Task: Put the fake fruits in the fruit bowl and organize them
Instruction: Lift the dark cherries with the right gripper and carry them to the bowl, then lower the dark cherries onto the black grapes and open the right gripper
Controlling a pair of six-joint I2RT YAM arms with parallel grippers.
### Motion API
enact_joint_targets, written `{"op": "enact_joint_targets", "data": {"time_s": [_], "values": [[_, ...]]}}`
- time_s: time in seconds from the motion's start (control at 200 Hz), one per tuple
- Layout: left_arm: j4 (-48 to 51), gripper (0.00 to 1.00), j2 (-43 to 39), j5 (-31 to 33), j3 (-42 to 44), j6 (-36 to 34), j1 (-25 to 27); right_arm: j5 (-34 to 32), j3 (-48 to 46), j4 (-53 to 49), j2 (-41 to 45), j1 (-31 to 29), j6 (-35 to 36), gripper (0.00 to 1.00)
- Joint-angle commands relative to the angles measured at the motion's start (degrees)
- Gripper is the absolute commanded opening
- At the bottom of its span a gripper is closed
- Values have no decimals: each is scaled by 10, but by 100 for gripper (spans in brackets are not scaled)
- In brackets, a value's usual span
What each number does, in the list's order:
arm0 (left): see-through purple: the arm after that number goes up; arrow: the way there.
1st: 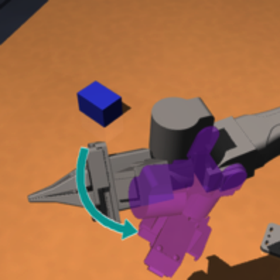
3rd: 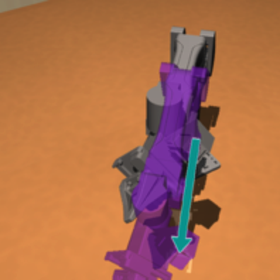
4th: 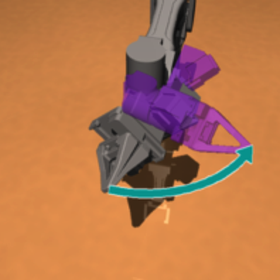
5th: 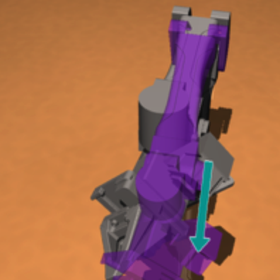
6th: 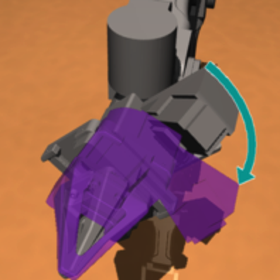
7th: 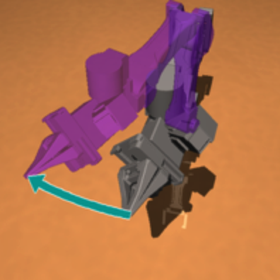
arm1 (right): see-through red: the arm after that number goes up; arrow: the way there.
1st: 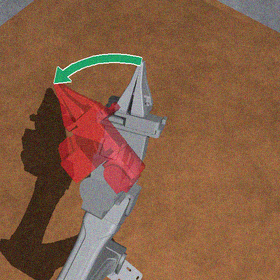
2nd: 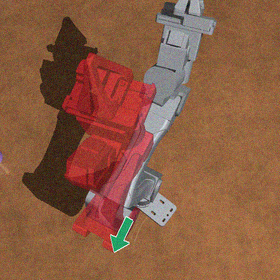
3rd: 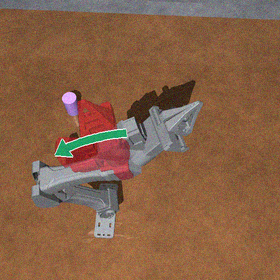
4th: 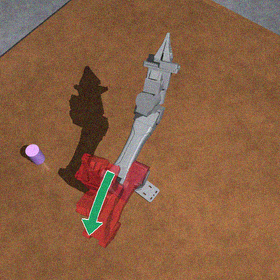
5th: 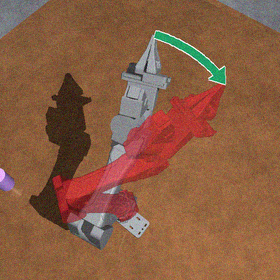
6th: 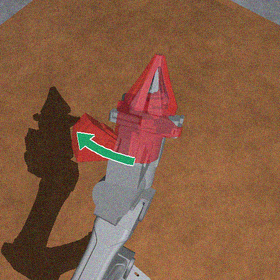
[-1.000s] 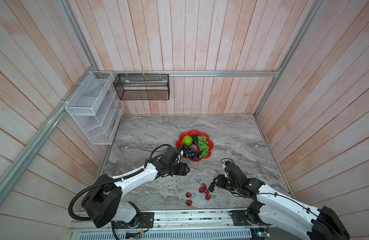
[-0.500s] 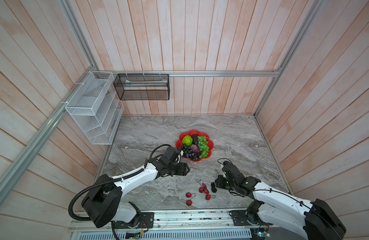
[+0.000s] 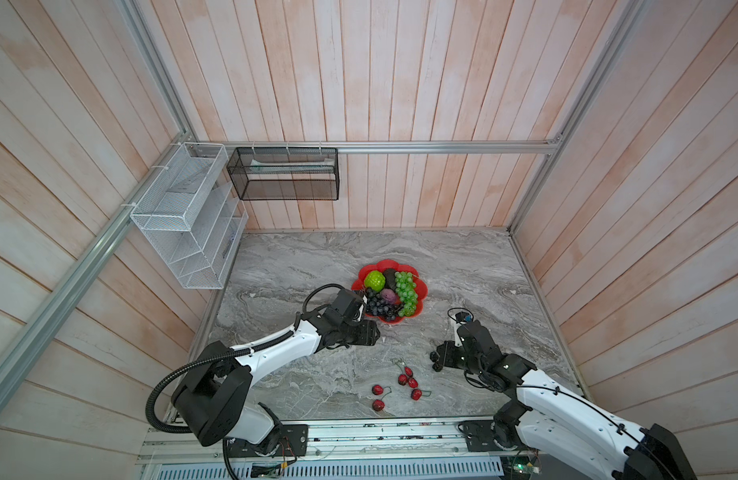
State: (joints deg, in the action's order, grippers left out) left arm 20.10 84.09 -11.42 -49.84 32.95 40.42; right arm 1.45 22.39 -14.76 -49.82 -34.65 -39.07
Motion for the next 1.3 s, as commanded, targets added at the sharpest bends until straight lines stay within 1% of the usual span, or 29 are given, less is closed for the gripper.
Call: {"op": "enact_joint_targets", "data": {"time_s": [0.0, 0.065, 0.14, 0.265, 0.41, 0.5, 0.58, 0.66, 0.77, 0.86, 0.95, 1.175, 1.295], "values": [[7, 70, 8, 49, -25, 26, -10, 23, 69, 6, -6, 19, 69, 1], [-5, 70, 6, 55, -25, 37, -18, 49, 107, 7, -30, 42, 104, 1], [-15, 70, 6, 52, -27, 38, -32, 96, 140, 26, -62, 76, 136, 0], [17, 70, 14, 59, -50, 32, -56, 142, 167, 99, -106, 112, 154, 0], [37, 71, 1, 92, -66, 29, -64, 177, 208, 142, -178, 117, 169, 0], [44, 71, -6, 107, -67, 30, -66, 214, 223, 170, -221, 117, 179, 0], [49, 71, -10, 115, -65, 29, -69, 234, 238, 177, -254, 117, 192, 0], [58, 71, -18, 127, -66, 23, -71, 244, 251, 174, -279, 116, 206, 0], [72, 71, -35, 142, -63, 20, -79, 219, 258, 178, -301, 107, 220, 0], [76, 71, -53, 147, -55, 19, -86, 223, 276, 164, -325, 107, 237, 0], [69, 71, -71, 152, -40, 17, -91, 228, 287, 163, -347, 106, 238, 0], [35, 72, -90, 132, -1, 15, -109, 242, 316, 152, -397, 101, 233, 0], [24, 72, -92, 127, 13, 11, -115, 250, 316, 158, -418, 94, 223, 0]]}}
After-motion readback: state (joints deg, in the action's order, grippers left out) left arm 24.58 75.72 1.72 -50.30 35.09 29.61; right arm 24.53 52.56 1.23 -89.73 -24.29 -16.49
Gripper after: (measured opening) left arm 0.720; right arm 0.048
